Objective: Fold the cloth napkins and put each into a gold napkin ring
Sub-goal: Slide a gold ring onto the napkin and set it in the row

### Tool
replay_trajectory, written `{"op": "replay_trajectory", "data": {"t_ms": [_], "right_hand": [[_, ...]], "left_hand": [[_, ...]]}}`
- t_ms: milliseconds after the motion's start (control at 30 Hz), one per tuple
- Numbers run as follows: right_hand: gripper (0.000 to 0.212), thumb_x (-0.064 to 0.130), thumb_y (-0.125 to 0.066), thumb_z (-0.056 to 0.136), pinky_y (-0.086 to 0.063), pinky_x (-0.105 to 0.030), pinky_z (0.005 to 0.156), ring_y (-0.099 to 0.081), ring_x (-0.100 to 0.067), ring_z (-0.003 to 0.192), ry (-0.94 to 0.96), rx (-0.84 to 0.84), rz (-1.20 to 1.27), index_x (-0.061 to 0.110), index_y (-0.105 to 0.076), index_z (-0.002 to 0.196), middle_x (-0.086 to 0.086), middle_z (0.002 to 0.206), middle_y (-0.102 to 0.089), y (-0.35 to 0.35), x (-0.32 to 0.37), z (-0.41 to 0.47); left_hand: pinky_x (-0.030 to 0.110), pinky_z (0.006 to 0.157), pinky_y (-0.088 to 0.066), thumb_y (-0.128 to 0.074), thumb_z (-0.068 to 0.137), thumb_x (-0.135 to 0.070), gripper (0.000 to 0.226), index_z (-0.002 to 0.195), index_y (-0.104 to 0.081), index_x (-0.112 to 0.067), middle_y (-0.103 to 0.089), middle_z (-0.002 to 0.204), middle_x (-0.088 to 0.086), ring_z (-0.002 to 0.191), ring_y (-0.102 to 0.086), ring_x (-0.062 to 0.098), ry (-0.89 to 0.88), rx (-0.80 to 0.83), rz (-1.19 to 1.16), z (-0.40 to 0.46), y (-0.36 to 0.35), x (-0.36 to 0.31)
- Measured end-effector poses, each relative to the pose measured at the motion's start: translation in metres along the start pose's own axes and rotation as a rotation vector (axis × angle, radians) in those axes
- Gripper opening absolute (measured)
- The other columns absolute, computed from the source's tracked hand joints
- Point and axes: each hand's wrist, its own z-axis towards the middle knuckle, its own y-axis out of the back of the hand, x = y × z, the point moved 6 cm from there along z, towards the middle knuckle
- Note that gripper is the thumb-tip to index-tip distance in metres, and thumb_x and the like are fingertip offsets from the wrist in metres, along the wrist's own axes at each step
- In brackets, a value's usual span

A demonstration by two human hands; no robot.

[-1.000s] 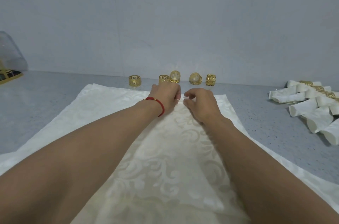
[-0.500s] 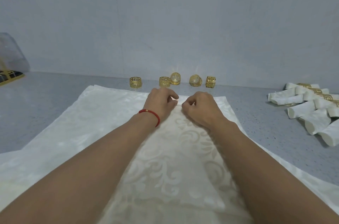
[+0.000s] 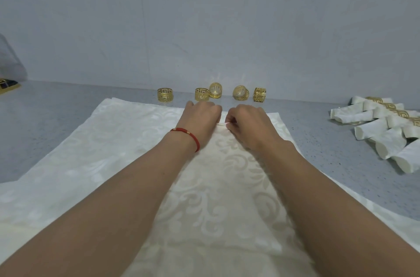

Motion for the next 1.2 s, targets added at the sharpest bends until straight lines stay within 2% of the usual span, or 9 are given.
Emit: {"op": "replay_trajectory", "data": {"t_ms": [167,267,433,533,700,800,933,1067,1200], "right_hand": [[0.019,0.004,-0.06,0.084,-0.041,-0.035,0.073,-0.062,-0.029,0.091,0.067,0.174,-0.071,0.016,-0.071,0.094,-0.003,0.098,-0.065,0.007,0.011,0.003],[0.013,0.011,-0.062,0.084,-0.056,-0.037,0.074,-0.066,-0.027,0.085,-0.018,0.266,0.035,0.015,-0.074,0.087,-0.003,0.09,-0.07,0.007,0.008,0.007],[0.013,0.009,-0.067,0.089,-0.055,-0.034,0.071,-0.062,-0.013,0.069,-0.107,0.17,0.266,0.012,-0.076,0.081,-0.001,0.076,-0.072,0.012,-0.007,0.005],[0.004,0.011,-0.075,0.087,-0.047,-0.022,0.062,-0.054,-0.005,0.063,-0.153,0.172,0.324,0.013,-0.078,0.085,0.007,0.073,-0.066,0.007,-0.015,0.0],[0.007,0.015,-0.074,0.091,-0.051,-0.026,0.069,-0.062,-0.008,0.069,-0.112,0.223,0.303,0.014,-0.07,0.085,0.007,0.077,-0.07,0.006,-0.016,-0.001],[0.006,0.015,-0.07,0.093,-0.054,-0.037,0.075,-0.063,-0.015,0.075,-0.041,0.211,0.204,0.016,-0.066,0.088,0.007,0.077,-0.067,0.009,-0.009,-0.003],[0.01,0.011,-0.07,0.085,-0.055,-0.038,0.073,-0.063,-0.019,0.078,0.014,0.215,0.137,0.02,-0.067,0.088,0.01,0.078,-0.063,0.018,-0.002,-0.001],[0.028,-0.001,-0.066,0.081,-0.053,-0.032,0.07,-0.063,-0.019,0.08,0.032,0.352,0.063,0.026,-0.068,0.089,0.012,0.081,-0.06,0.018,0.004,-0.003],[0.013,0.014,-0.066,0.091,-0.055,-0.027,0.079,-0.066,-0.014,0.087,-0.042,0.404,0.181,0.021,-0.074,0.097,0.007,0.092,-0.07,0.022,0.004,-0.016]], "left_hand": [[0.034,0.078,-0.034,-0.056,0.084,0.0,0.031,0.094,-0.063,-0.028,-0.065,0.101,-0.005,0.099,-0.06,0.022,-0.134,0.165,0.075,0.002,0.007,-0.007],[0.035,0.081,-0.046,-0.056,0.083,0.001,0.033,0.096,-0.07,-0.026,-0.068,0.104,0.002,0.098,-0.065,0.027,-0.056,0.274,-0.086,0.004,0.006,0.004],[0.033,0.086,-0.054,-0.055,0.087,-0.002,0.031,0.1,-0.077,-0.019,-0.068,0.085,-0.002,0.089,-0.067,0.022,0.091,0.142,-0.355,-0.004,0.009,0.018],[0.028,0.086,-0.051,-0.058,0.089,-0.004,0.028,0.105,-0.077,-0.017,-0.069,0.092,0.0,0.093,-0.065,0.02,0.09,0.191,-0.361,-0.005,0.002,0.02],[0.035,0.087,-0.051,-0.064,0.091,-0.012,0.01,0.096,-0.07,-0.017,-0.064,0.104,0.0,0.099,-0.06,0.02,0.074,0.228,-0.285,-0.006,0.002,0.021],[0.04,0.086,-0.052,-0.057,0.09,-0.006,0.016,0.094,-0.066,-0.019,-0.061,0.094,-0.004,0.096,-0.06,0.023,0.025,0.24,-0.196,-0.008,0.011,0.014],[0.034,0.076,-0.048,-0.055,0.083,0.002,0.029,0.089,-0.056,-0.026,-0.064,0.102,-0.001,0.096,-0.06,0.024,-0.078,0.267,-0.087,-0.009,0.018,0.006],[0.034,0.075,-0.052,-0.058,0.08,0.006,0.033,0.092,-0.063,-0.025,-0.064,0.102,0.002,0.092,-0.064,0.027,-0.127,0.39,-0.079,-0.009,0.017,0.003],[0.035,0.081,-0.058,-0.063,0.083,-0.003,0.023,0.088,-0.075,-0.022,-0.069,0.092,-0.002,0.086,-0.067,0.022,-0.054,0.402,-0.196,-0.01,0.022,0.009]]}}
